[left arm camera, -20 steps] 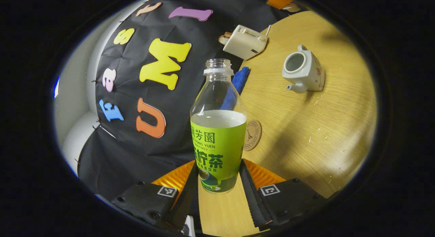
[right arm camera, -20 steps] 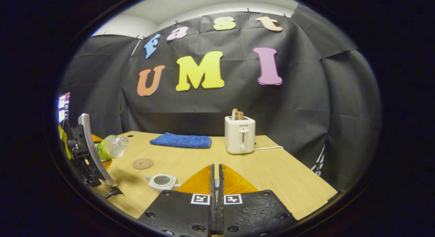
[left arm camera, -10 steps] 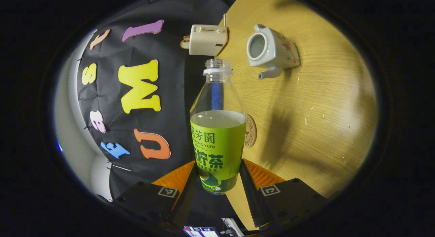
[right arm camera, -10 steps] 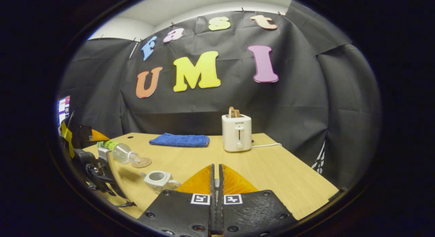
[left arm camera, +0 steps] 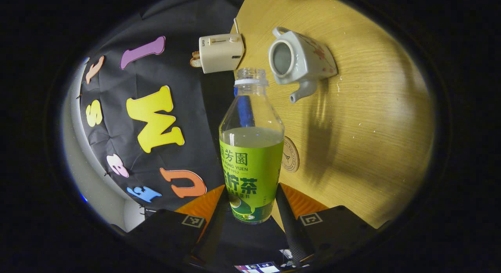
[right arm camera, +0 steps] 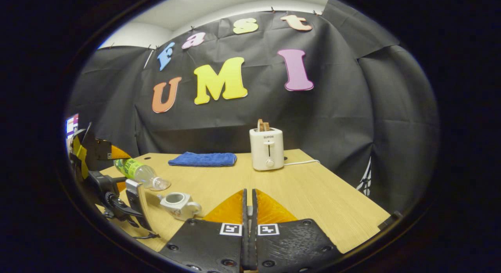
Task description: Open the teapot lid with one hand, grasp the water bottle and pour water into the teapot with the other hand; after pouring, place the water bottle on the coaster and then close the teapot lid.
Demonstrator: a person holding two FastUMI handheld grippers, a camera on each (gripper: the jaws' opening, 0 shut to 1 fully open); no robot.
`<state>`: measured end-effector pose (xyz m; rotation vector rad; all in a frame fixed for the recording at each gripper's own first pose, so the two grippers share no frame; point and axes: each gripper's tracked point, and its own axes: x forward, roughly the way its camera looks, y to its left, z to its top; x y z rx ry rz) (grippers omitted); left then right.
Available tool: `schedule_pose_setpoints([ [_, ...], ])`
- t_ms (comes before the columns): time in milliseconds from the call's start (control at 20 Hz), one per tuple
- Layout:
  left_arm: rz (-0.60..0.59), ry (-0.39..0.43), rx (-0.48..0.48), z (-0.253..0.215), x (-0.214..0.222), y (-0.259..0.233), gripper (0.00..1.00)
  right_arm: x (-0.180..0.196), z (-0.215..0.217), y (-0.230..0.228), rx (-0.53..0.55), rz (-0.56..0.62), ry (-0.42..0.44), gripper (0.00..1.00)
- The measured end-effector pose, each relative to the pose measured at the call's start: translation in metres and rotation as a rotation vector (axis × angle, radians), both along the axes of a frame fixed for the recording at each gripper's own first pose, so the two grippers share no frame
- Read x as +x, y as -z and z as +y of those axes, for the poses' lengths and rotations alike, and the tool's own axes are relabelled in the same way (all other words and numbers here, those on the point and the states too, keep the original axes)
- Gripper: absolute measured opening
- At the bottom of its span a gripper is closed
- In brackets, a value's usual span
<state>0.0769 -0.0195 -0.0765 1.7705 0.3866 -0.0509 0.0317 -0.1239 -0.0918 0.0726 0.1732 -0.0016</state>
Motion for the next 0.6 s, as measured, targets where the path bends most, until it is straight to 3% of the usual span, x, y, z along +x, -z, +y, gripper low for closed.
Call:
schedule_pose_setpoints([
  [600,-0.002,0.051,0.201,-0.018,0.01,-0.016,0.73,0.001,-0.001,0.005,0.011,0.001,-0.008,0.0],
])
